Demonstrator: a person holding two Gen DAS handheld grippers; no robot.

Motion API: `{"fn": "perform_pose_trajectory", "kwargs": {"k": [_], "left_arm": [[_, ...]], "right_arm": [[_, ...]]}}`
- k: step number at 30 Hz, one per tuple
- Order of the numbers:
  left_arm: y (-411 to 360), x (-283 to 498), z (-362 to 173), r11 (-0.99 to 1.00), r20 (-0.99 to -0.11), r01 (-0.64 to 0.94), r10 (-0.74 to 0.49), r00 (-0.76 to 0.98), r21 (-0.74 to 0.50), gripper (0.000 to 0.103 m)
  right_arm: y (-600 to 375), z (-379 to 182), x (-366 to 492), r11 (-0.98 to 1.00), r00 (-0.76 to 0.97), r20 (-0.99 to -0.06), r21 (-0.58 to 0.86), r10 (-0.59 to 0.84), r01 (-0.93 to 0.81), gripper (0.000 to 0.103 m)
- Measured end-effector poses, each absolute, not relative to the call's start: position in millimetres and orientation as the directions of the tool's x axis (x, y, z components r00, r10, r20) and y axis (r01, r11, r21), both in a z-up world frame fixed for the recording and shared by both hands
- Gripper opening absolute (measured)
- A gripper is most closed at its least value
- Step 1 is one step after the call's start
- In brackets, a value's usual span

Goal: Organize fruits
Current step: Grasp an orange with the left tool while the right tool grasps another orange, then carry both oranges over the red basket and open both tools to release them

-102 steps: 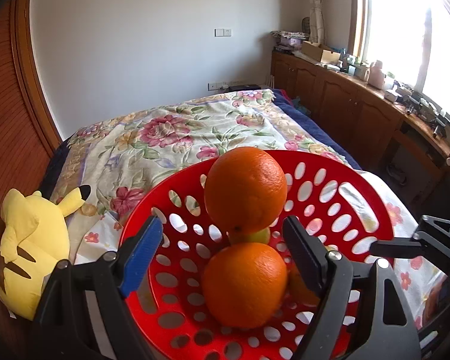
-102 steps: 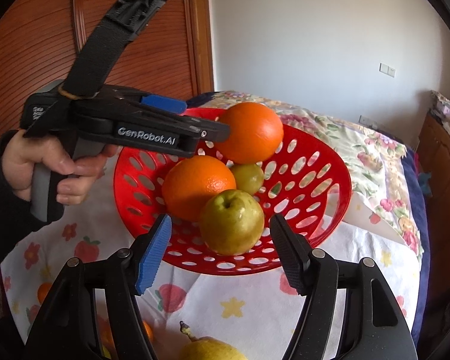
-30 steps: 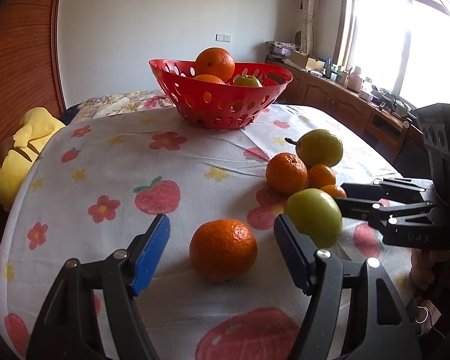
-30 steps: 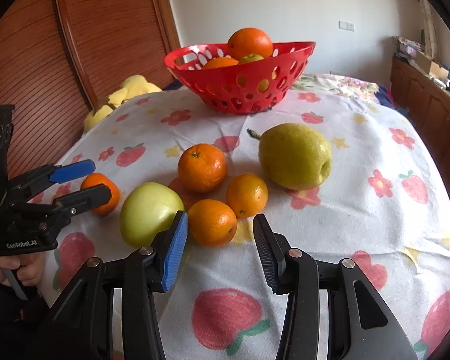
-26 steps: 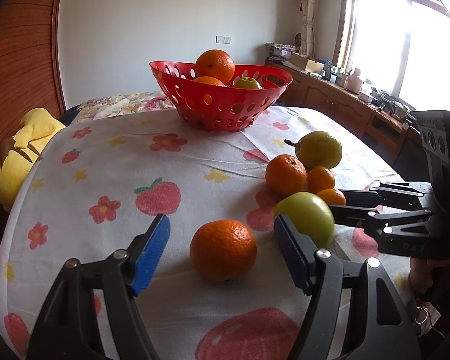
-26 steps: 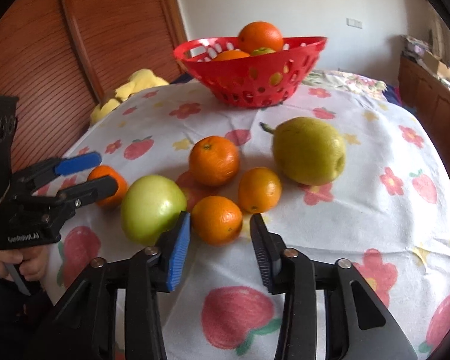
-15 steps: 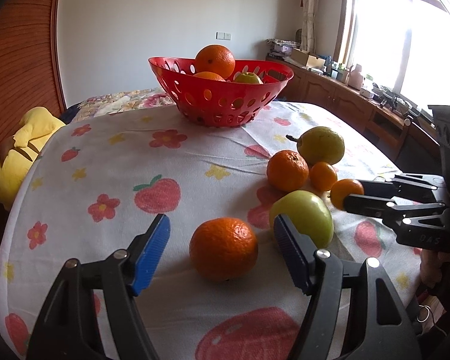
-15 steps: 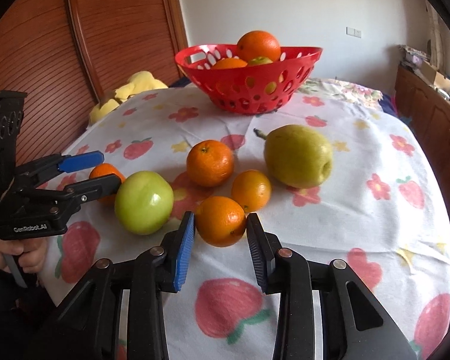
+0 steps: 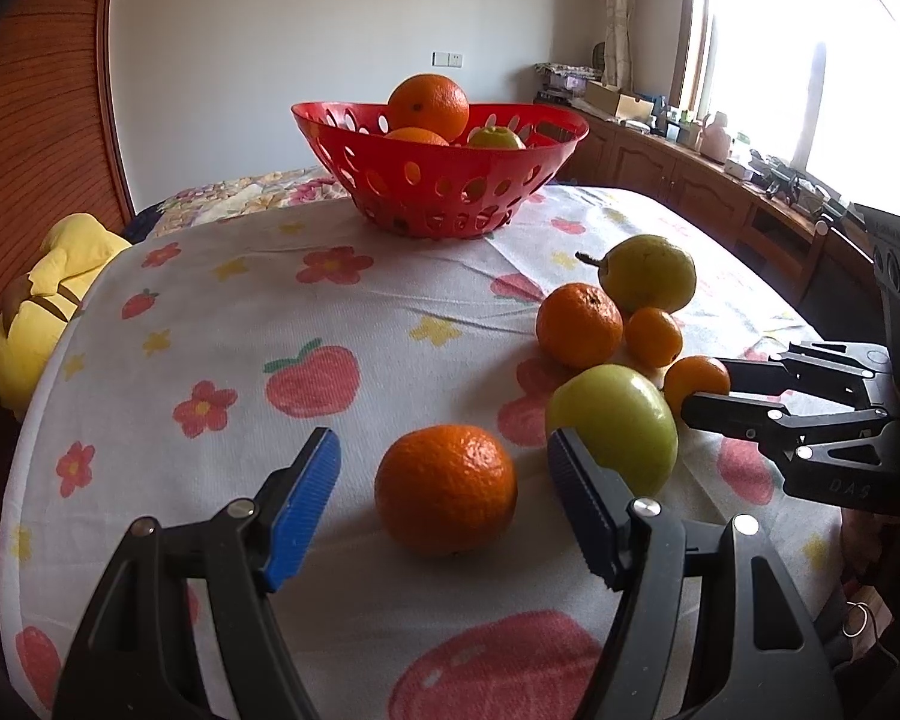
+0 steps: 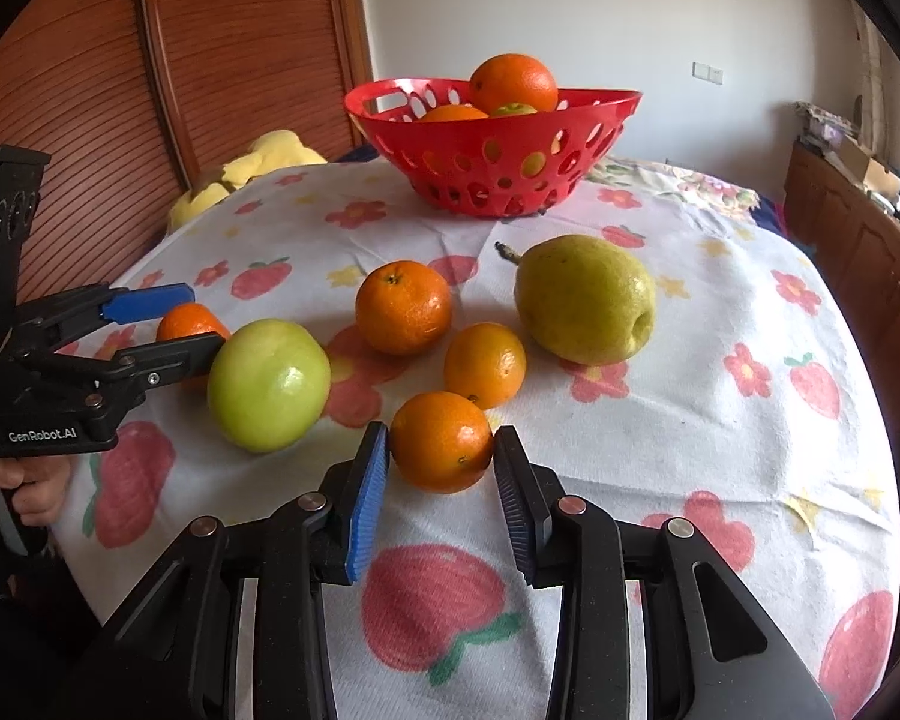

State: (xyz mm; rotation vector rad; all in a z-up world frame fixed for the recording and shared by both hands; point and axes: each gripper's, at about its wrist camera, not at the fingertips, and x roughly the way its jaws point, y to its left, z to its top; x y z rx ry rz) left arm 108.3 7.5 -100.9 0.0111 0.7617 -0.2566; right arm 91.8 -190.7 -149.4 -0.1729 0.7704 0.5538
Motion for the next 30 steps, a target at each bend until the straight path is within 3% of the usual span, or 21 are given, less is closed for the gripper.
{"fn": "perform_pose_trajectory", "kwargs": {"k": [3,5,7,30], "left_arm": [[3.9,105.3,-101.5,0.969,-0.688,0.243,-0.212,0.694,-0.054,0.066],[2.5,103.5,-102.0,0.968,-0.695,0.246,-0.213,0.687,-0.052,0.051],[3.0,101.7,-103.5,0.971,-0.698,0.233,-0.195,0.689,-0.042,0.045],[15.6,100.7,-61.9,0.968,-0.637,0.232,-0.236,0.734,-0.092,0.045]], "right_arm": [[-189.2,-150.3,90.7,0.843,0.585,-0.703,0.04,0.405,-0.537,0.035],[-190.4,-150.8,91.1,0.843,0.582,-0.702,0.048,0.41,-0.536,0.035],[-192.0,-151.1,91.9,0.843,0.579,-0.701,0.06,0.417,-0.535,0.035],[-192.4,-151.1,90.0,0.839,0.578,-0.699,0.059,0.421,-0.541,0.034]]}}
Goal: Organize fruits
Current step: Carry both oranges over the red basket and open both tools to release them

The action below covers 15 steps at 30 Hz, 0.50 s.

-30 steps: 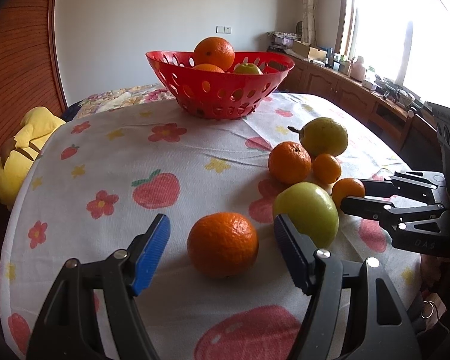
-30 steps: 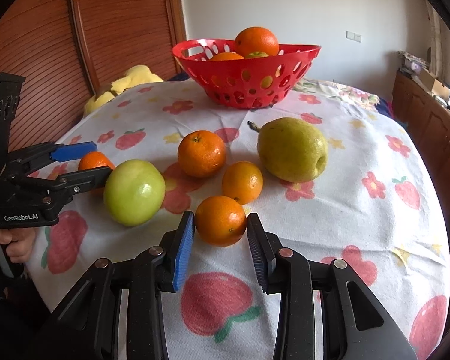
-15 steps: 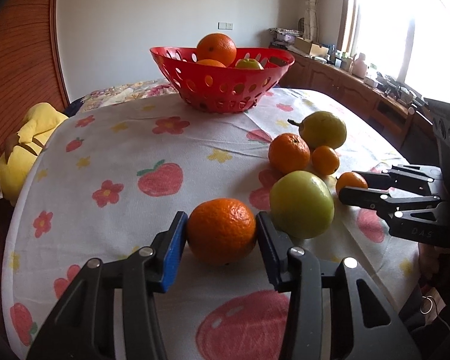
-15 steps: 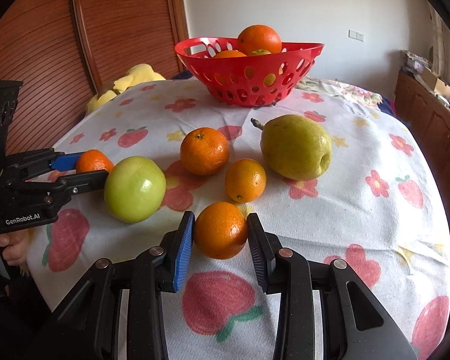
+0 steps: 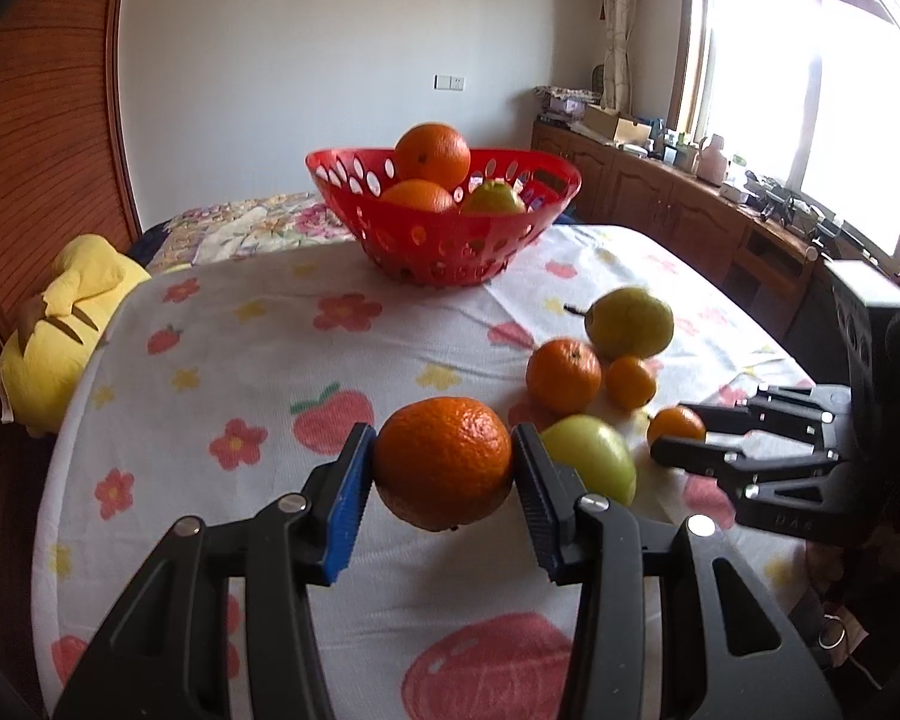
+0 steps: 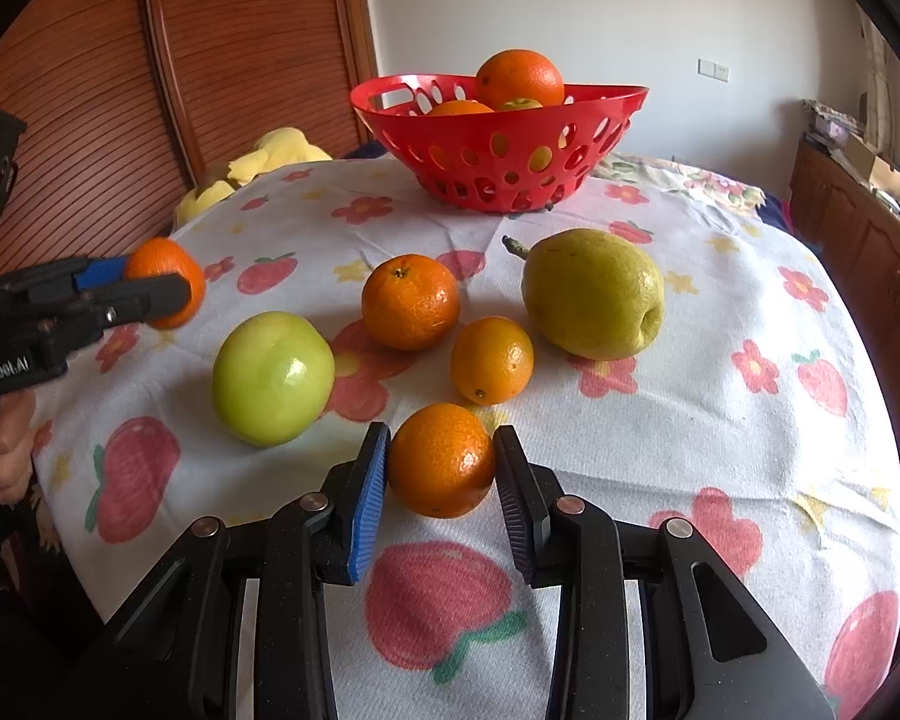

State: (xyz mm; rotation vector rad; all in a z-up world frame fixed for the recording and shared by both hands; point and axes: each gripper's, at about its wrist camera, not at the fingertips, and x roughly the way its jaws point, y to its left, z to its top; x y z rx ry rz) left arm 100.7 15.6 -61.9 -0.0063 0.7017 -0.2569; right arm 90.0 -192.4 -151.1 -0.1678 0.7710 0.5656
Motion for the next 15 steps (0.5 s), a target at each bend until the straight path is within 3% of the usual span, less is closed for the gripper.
{"fn": "perform_pose_trajectory", "kwargs": {"k": [15], "left_arm": [[6.3,126.7,-21.1,0.963,-0.575,0.263,-0.246,0.78,-0.056,0.045]], "right_arm": [[-192.2,-115.6,84.8,0.829,0.634,-0.642,0.005,0.431,-0.559,0.034]]}}
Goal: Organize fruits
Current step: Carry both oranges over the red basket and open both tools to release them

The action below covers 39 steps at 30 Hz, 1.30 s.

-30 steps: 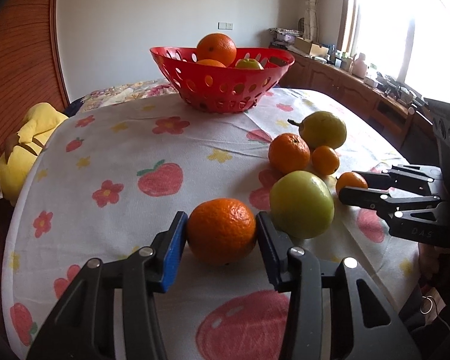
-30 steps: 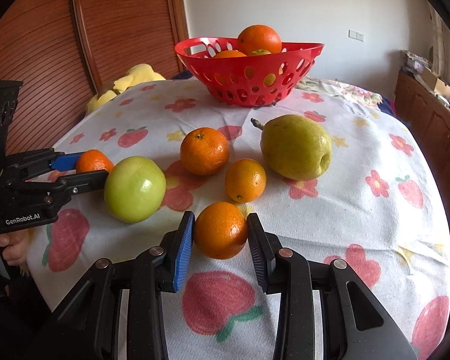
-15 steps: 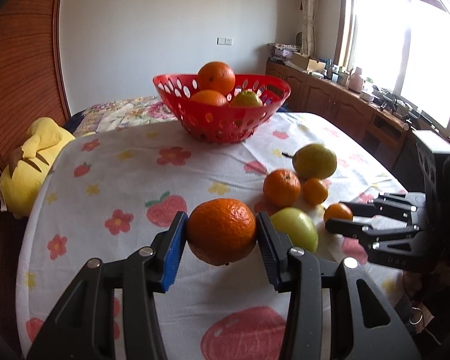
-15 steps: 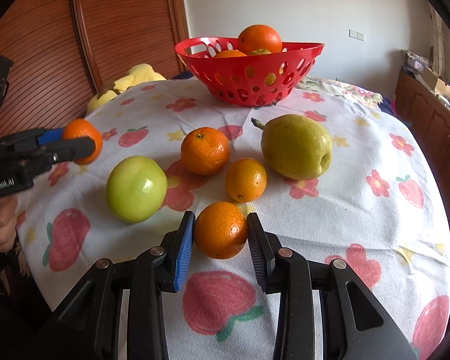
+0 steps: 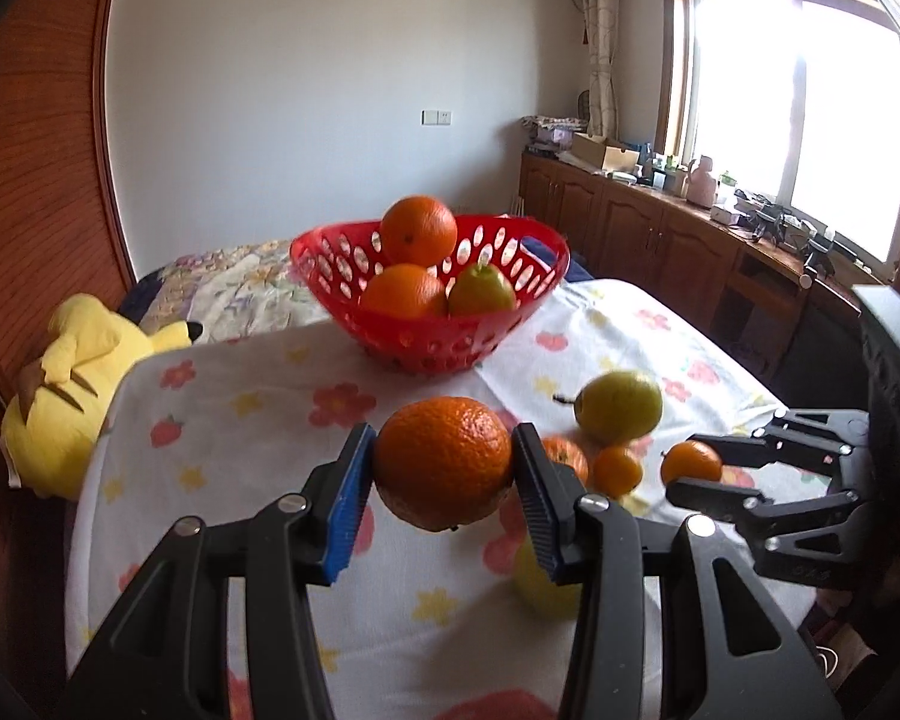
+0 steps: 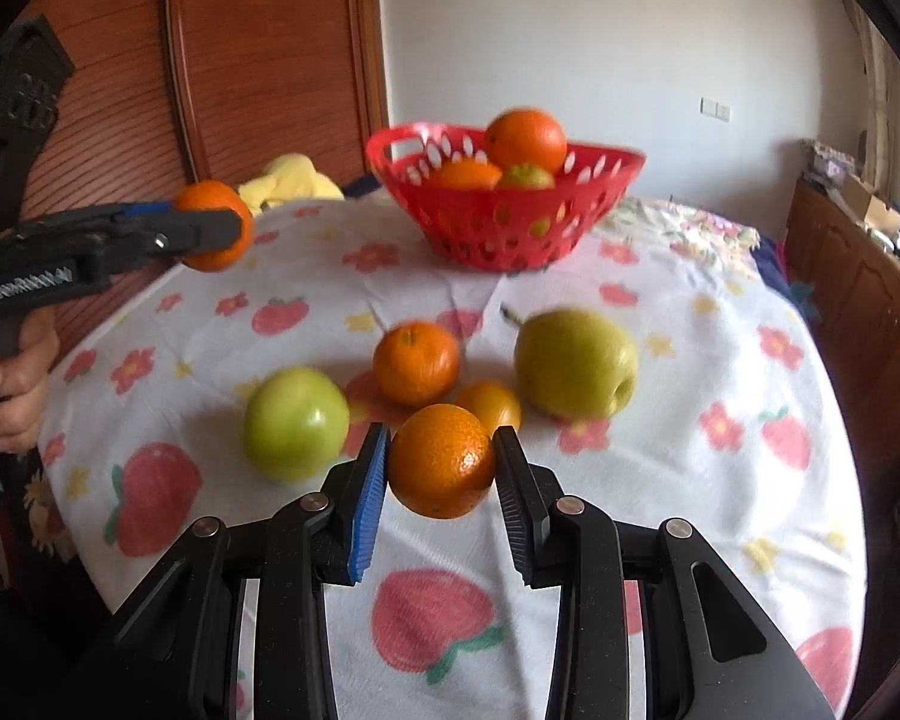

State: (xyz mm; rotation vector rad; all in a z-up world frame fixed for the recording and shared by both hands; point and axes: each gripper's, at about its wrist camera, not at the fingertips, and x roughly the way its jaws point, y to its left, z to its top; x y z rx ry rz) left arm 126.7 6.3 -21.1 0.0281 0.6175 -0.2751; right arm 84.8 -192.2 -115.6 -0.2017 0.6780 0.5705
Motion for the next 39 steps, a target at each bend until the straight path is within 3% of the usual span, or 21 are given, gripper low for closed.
{"fn": "perform_pose_trajectory", "kwargs": {"k": [19,39], "left_arm": [[-9.4,206.6,-0.6,0.959,-0.542,0.281,-0.252,0.802,-0.03,0.045],[-22.5,252.7,-20.0,0.956,-0.594,0.293,-0.255,0.763,-0.034,0.045]], "right_arm": [[-183.5,-52.0,174.4,0.825,0.704,-0.554,-0.053,0.445,-0.563,0.034],[-175.0,-55.7,248.0,0.828,0.687,-0.571,-0.022,0.45,-0.56,0.035]]}}
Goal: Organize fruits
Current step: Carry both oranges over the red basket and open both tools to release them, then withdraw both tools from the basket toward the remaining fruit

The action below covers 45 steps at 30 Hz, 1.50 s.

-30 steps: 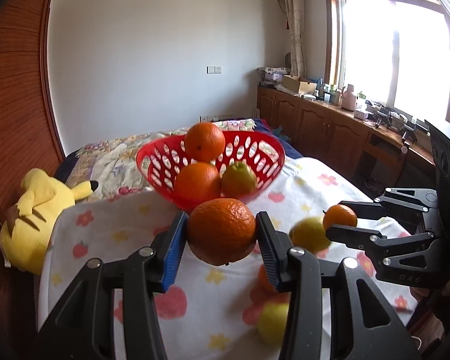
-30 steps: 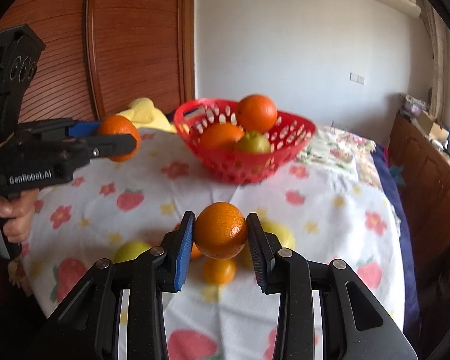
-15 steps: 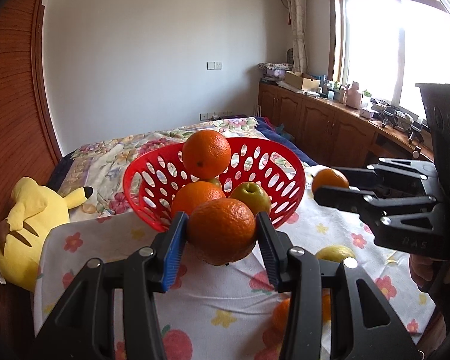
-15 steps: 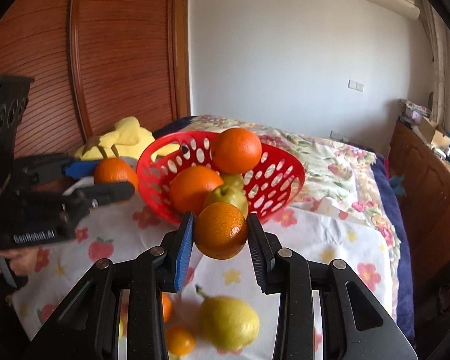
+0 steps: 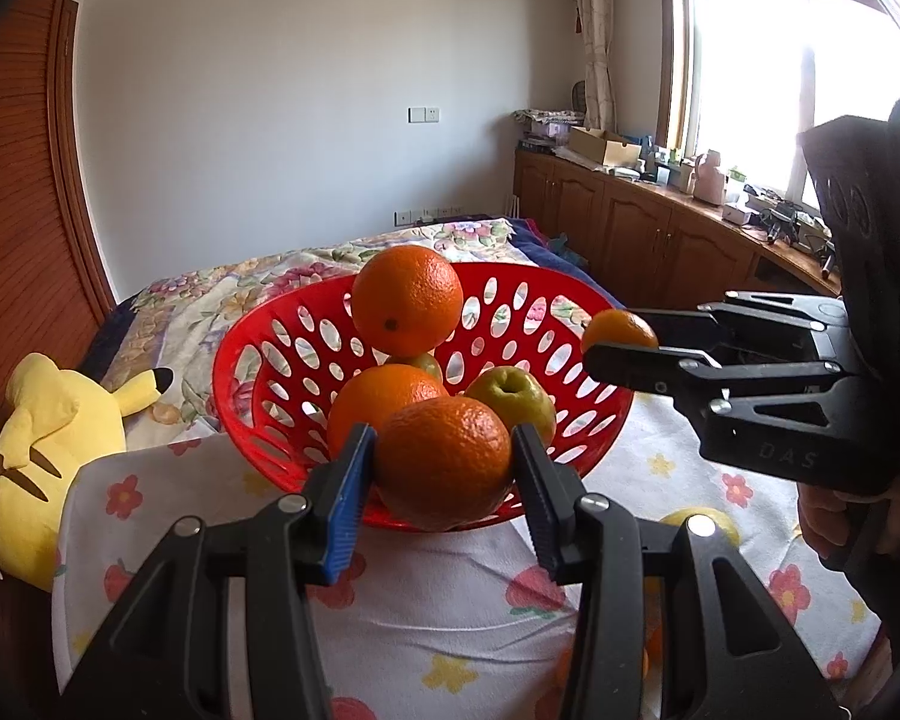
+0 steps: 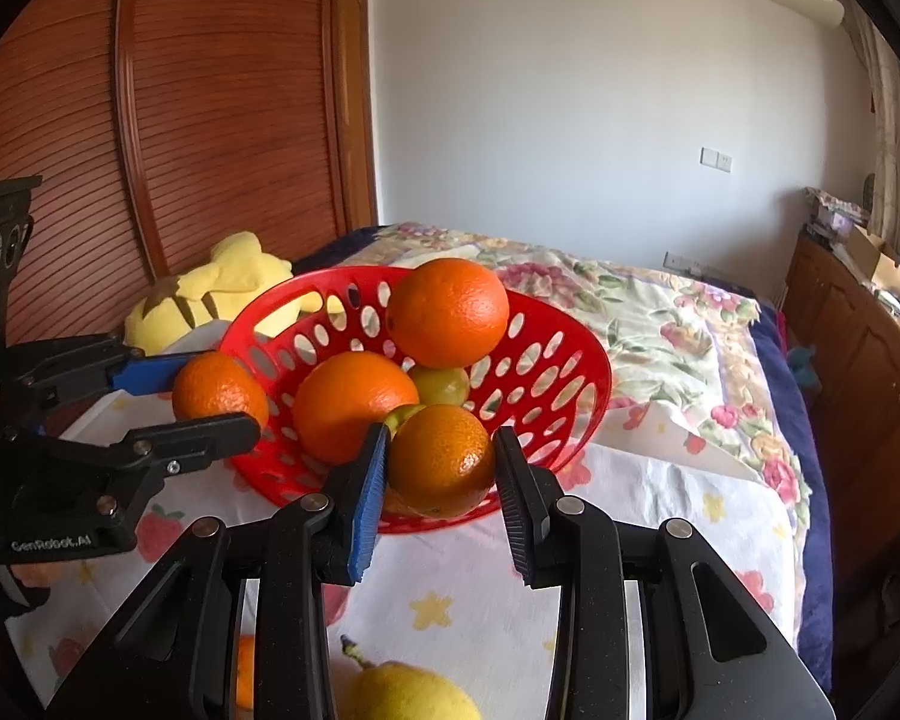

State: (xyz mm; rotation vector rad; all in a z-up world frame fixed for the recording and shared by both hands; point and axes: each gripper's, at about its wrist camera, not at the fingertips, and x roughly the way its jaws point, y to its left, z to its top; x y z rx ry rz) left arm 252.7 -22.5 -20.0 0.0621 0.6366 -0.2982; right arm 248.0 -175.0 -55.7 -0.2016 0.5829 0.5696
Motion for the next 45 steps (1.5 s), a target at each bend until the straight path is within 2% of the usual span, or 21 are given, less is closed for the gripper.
{"fn": "perform_pose_trajectory", "kwargs": {"k": [30,45], "left_arm": [[-32.5,265.9,-26.1,0.952,-0.616,0.305,-0.258,0.744,-0.029,0.045],[-33.5,258.2,-21.1,0.949,-0.597,0.31,-0.278,0.753,-0.051,0.048]], "right_arm": [[-162.9,-61.8,305.6,0.844,0.686,-0.592,-0.017,0.424,-0.536,0.035],[-190.6,-56.4,275.3,0.86,0.696,-0.576,0.024,0.428,-0.509,0.04]]}}
